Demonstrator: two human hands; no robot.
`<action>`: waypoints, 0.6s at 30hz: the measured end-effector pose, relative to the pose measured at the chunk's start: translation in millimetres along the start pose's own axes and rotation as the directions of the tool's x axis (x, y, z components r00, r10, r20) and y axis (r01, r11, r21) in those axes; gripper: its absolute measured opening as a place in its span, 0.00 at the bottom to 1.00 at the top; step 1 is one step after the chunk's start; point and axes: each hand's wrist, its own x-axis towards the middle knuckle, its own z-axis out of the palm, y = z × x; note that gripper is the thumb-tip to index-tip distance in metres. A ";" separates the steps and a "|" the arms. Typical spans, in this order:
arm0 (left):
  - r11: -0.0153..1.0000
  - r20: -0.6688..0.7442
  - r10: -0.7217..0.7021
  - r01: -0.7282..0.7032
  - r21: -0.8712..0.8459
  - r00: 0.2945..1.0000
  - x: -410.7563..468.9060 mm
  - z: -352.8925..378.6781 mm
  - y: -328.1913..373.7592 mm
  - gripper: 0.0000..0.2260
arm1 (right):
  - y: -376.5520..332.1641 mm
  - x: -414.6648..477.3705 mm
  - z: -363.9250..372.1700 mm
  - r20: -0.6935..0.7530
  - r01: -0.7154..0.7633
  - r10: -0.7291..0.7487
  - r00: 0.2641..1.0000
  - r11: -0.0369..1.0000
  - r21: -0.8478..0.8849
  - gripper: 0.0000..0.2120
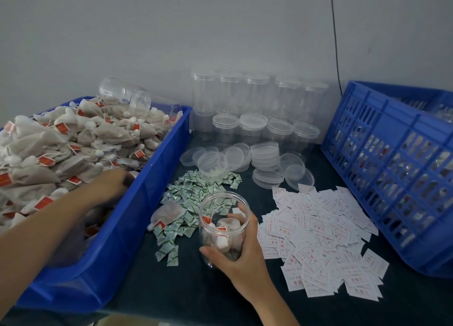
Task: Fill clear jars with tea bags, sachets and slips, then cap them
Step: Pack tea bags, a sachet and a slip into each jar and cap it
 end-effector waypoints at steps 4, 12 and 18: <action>0.970 -0.059 -0.025 0.010 -0.241 0.998 0.0 -5.3 -13.7 0.07 | -0.5 -0.4 0.9 0.004 0.001 -0.001 1.000 1.000 -0.003 0.46; 0.535 -0.049 -0.167 0.048 -0.844 0.985 -11.3 -14.4 2.1 0.06 | -3.3 -2.1 -0.1 0.004 0.010 -0.010 1.000 1.000 0.010 0.45; 0.583 -0.037 -0.188 0.082 -0.809 0.981 -10.0 -15.3 -4.3 0.11 | -2.6 -1.2 0.8 0.004 0.007 -0.007 1.000 1.000 0.011 0.46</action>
